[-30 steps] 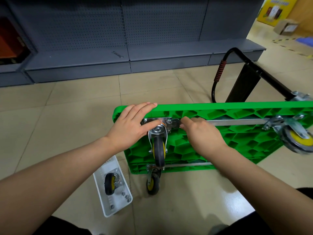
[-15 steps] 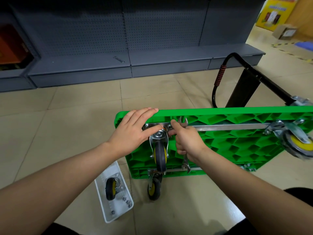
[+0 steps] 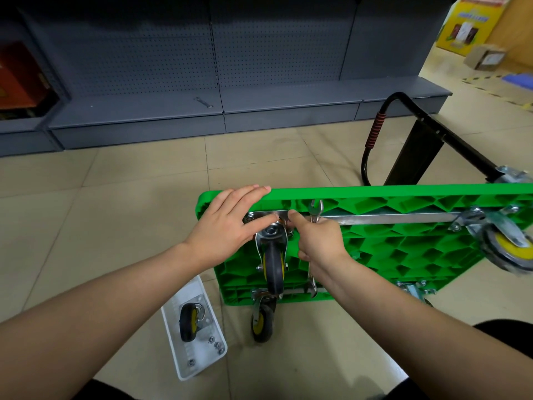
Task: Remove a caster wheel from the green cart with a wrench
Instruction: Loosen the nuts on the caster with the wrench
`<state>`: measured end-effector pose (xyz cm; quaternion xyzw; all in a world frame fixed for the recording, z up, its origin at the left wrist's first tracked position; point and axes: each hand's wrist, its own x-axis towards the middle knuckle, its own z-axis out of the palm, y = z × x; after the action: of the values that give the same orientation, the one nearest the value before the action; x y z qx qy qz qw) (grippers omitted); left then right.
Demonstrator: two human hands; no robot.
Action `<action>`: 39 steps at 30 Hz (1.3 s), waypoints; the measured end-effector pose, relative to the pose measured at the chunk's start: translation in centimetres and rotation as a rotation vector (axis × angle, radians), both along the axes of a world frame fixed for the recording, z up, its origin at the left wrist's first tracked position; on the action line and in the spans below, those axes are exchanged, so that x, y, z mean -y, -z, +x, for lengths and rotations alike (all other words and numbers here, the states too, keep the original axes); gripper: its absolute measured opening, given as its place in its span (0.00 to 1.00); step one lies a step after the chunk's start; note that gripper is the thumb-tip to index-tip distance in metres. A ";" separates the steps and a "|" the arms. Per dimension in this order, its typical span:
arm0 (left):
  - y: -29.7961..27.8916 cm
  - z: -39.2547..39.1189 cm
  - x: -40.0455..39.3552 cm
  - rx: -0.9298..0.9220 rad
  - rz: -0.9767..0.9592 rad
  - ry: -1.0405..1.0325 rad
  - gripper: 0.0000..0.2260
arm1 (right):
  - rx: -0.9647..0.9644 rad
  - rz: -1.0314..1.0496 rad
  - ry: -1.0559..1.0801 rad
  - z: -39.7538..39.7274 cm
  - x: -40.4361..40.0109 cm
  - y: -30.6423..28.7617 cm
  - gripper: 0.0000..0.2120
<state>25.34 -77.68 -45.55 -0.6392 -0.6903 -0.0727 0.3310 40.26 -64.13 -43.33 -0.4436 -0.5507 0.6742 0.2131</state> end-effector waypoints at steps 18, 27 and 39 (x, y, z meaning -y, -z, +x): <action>-0.1 0.0 0.0 0.005 0.002 0.006 0.19 | -0.123 -0.225 -0.023 -0.3 0.9 -0.1 0.10; 0.0 0.0 0.0 0.007 0.007 0.008 0.19 | -0.158 -0.288 0.014 -0.1 0.9 -0.4 0.08; -0.1 0.0 0.0 0.012 0.010 0.012 0.18 | -0.167 -0.399 -0.025 -0.2 0.3 -0.6 0.11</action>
<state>25.33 -77.65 -45.49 -0.6414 -0.6880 -0.0818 0.3296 40.11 -64.47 -42.73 -0.4127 -0.3922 0.8068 0.1579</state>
